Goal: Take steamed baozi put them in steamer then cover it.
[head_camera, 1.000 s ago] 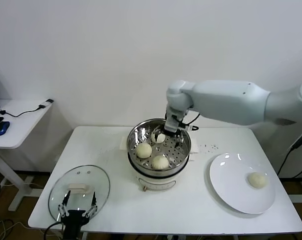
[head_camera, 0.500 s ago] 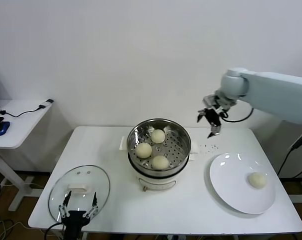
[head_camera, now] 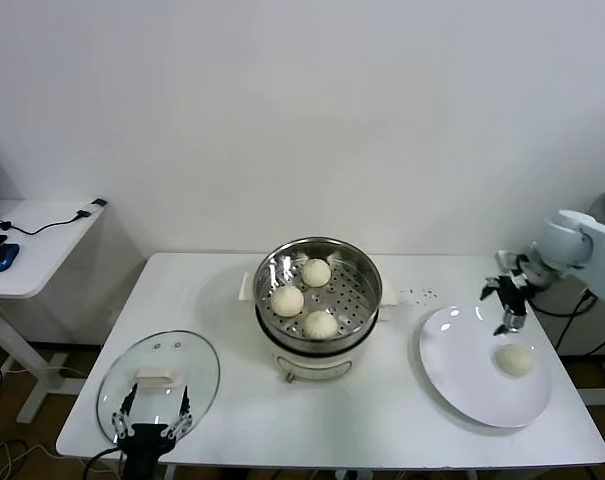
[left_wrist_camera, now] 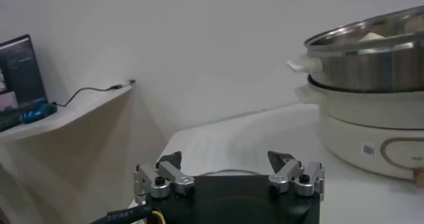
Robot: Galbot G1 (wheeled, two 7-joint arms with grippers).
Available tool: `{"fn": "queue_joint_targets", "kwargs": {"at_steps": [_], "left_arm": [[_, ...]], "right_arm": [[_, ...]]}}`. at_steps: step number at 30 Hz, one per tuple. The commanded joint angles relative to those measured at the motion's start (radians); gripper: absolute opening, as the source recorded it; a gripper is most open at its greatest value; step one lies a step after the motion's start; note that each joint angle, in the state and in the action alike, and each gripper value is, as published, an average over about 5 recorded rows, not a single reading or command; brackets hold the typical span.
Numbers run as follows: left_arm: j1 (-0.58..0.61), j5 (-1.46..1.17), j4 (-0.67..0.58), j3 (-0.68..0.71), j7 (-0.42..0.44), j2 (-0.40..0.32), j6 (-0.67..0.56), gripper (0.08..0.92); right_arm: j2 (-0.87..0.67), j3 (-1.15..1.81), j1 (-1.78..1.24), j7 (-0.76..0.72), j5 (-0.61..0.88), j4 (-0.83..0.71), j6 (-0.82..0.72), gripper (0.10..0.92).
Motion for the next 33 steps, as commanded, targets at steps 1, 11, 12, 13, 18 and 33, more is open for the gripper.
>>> {"fn": "queue_joint_targets", "kwargs": {"at_steps": [1,11,12,13,18,33], "left_arm": [[0.007,0.0,0.001,-0.001,-0.002,-0.002,0.0,0.823],[0.015,0.005,0.001,-0.008,-0.002,-0.007,0.005,0.823],[0.015,0.005,0.002,-0.009,-0.002,-0.006,0.005,0.823],[0.015,0.005,0.003,-0.01,-0.002,-0.006,0.005,0.823],[0.012,0.01,0.007,-0.007,-0.002,-0.007,0.007,0.823],[0.007,0.021,0.014,-0.006,-0.002,-0.01,0.006,0.823]], "right_arm": [[-0.093,0.349,-0.389,-0.001,-0.197,-0.081,0.012,0.823],[-0.006,0.374,-0.424,0.002,-0.225,-0.16,0.021,0.823],[-0.001,0.376,-0.426,0.001,-0.228,-0.164,0.022,0.823],[0.004,0.378,-0.427,0.002,-0.231,-0.17,0.024,0.823],[0.037,0.387,-0.43,0.001,-0.241,-0.2,0.032,0.823],[0.075,0.372,-0.401,-0.018,-0.214,-0.228,0.045,0.632]]}}
